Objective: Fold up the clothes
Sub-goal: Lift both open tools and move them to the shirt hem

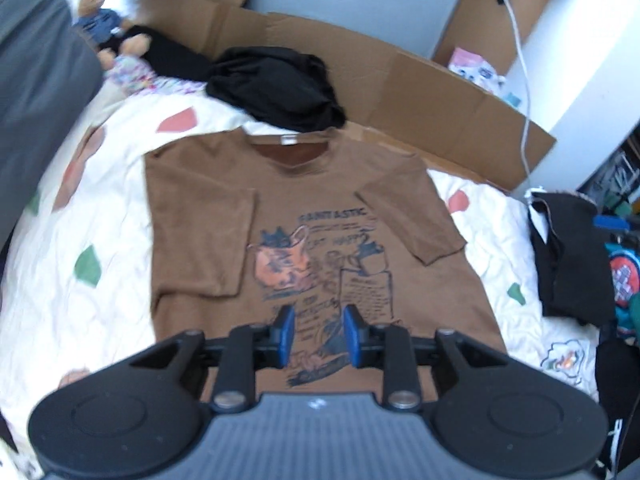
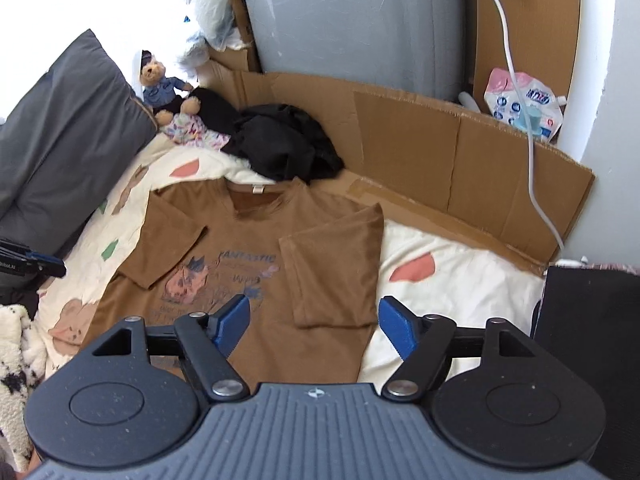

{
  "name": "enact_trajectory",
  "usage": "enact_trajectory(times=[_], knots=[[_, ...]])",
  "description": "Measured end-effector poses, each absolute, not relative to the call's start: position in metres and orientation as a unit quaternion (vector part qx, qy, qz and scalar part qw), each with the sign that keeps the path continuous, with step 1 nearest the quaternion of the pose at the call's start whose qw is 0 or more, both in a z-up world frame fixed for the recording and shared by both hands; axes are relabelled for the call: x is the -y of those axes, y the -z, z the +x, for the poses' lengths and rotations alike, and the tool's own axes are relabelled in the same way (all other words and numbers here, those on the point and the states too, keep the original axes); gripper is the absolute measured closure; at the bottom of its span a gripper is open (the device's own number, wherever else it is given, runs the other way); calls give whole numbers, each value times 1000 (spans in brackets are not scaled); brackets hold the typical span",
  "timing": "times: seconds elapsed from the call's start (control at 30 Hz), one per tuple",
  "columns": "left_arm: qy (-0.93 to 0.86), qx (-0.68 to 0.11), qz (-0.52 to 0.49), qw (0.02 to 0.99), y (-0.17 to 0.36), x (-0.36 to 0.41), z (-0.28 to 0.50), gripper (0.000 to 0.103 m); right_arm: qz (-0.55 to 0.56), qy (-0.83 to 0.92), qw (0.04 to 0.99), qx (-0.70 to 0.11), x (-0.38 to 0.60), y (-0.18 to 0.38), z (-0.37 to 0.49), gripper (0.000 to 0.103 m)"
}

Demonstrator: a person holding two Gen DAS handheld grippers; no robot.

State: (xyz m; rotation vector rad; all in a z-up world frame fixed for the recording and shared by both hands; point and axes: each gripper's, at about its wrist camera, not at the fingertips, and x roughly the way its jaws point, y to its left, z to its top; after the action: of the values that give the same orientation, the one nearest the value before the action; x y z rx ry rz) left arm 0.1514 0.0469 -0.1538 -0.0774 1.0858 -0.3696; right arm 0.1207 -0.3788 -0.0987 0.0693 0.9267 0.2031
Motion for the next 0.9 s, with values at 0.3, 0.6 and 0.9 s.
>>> enact_trajectory(times=[0.3, 0.6, 0.9], knots=[[137, -542, -47, 828, 187, -90, 144, 74, 49, -84, 871, -482, 373, 140, 114, 27], [125, -565, -43, 814, 217, -109, 109, 74, 34, -98, 845, -524, 358, 173, 97, 27], [109, -592, -46, 797, 234, -128, 87, 74, 48, -92, 822, -559, 363, 197, 85, 27]])
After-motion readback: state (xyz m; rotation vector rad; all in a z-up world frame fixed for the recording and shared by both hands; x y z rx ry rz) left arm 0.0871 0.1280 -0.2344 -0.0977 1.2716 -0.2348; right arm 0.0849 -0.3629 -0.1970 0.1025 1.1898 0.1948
